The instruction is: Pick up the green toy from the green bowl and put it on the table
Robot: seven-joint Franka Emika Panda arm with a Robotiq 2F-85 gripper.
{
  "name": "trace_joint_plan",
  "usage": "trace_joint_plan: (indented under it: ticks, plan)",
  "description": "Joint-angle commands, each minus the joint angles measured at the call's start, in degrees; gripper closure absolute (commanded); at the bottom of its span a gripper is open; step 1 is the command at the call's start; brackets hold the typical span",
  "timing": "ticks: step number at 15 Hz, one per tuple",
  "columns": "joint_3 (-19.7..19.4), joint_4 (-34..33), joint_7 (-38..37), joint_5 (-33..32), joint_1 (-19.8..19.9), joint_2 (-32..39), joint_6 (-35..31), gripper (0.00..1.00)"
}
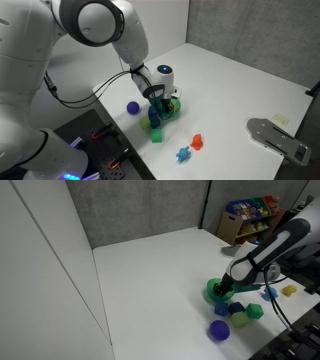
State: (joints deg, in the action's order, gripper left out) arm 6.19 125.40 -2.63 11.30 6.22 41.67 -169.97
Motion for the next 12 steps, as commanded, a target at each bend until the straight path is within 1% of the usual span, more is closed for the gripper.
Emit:
trace_joint_plan:
  ticks: [1, 3, 7, 12]
  plan:
    - [1.5, 1.5, 0.8, 0.0, 1.6, -2.8, 1.1, 0.77]
    - [2.0, 2.3, 1.1, 0.2, 2.0, -4.2, 1.3, 0.79]
    - [3.6, 4.3, 1.8, 0.6, 3.5, -7.8, 1.9, 0.79]
    - [4.3, 7.4, 1.9, 1.2, 4.1, -13.6, 2.0, 0.79]
